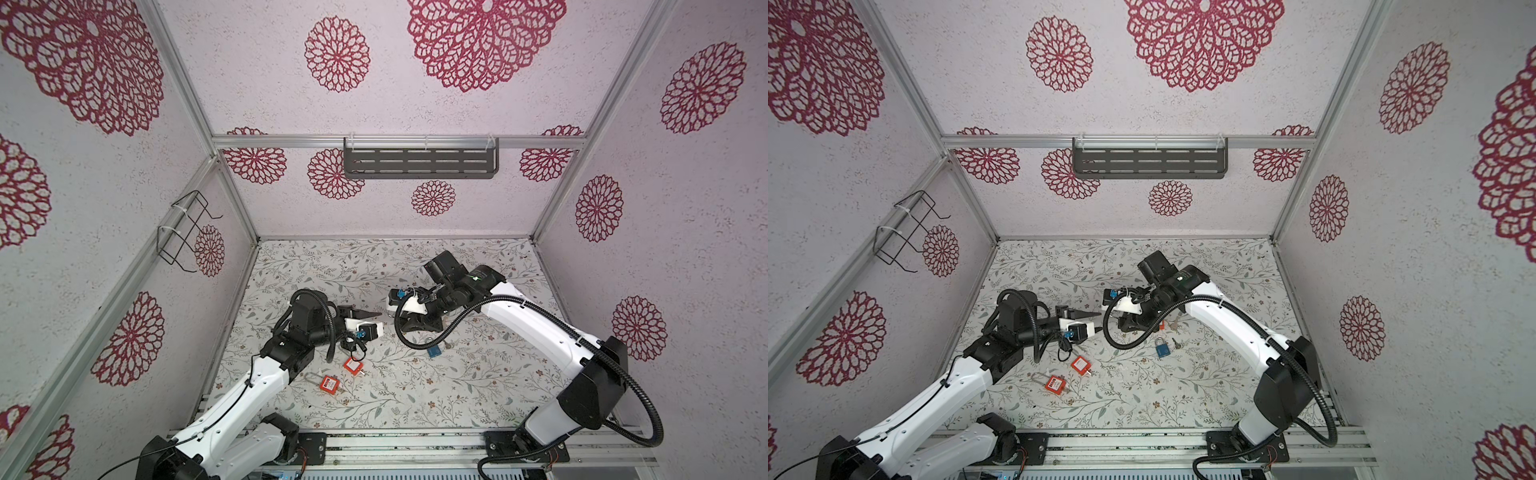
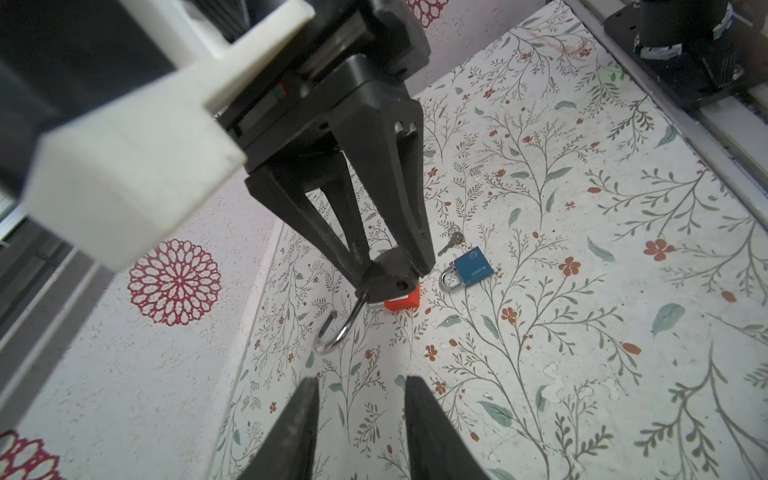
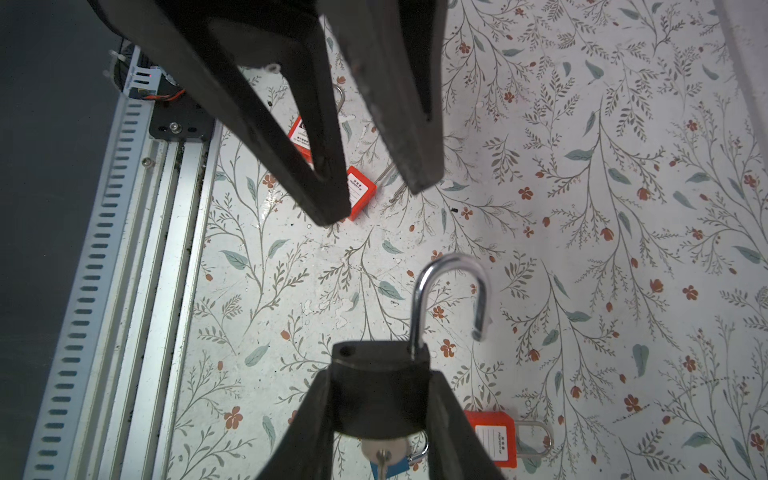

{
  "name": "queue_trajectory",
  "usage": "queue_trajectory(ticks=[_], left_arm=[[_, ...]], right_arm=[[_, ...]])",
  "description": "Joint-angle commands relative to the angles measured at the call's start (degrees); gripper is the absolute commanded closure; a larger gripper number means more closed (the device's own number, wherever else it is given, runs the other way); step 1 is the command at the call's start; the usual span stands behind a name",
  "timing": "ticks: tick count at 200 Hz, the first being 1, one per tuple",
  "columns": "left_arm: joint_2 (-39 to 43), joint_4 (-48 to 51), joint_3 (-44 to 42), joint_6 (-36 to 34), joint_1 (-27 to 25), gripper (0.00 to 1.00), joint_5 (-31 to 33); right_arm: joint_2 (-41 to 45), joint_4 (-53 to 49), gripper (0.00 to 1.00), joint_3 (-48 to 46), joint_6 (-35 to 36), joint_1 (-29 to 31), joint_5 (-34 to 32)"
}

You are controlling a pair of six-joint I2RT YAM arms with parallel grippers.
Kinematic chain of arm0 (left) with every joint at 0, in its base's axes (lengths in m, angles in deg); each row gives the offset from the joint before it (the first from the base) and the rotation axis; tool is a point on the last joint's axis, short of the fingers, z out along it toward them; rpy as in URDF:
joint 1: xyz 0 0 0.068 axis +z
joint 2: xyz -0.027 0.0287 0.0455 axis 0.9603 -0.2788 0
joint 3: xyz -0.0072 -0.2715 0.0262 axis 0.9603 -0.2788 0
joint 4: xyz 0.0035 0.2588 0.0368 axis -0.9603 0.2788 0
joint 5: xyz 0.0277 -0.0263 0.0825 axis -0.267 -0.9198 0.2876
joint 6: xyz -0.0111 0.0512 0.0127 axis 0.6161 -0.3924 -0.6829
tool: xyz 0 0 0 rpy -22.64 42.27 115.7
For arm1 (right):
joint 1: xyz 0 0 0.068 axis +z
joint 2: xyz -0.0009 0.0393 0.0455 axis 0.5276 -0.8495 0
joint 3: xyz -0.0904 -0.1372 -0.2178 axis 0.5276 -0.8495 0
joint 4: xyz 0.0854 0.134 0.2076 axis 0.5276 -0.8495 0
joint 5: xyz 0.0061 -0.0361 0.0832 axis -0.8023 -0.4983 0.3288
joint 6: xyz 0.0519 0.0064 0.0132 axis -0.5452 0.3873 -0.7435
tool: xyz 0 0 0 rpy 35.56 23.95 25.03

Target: Lock with the key

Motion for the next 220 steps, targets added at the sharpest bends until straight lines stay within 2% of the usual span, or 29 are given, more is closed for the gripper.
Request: queue_trajectory(ticks=[1, 118, 220], left_arm=[[-0.2, -2.88, -1.01, -3.5, -0.92, 0.62, 2.5], [-4.54, -7.02, -0.26, -6.36, -4.31, 0.6, 5.65], [-5.29, -3.89, 1.4, -6.45, -6.09, 0.8, 6.15]], right_arm=[[1.75, -1.09, 0.79, 0.95, 1.9, -0.14, 2.86], [2.24, -2.18, 0.8, 0.29, 3.14, -0.14, 4.3], [2.14, -1.99, 0.8, 0.16, 3.7, -0.14, 4.6]])
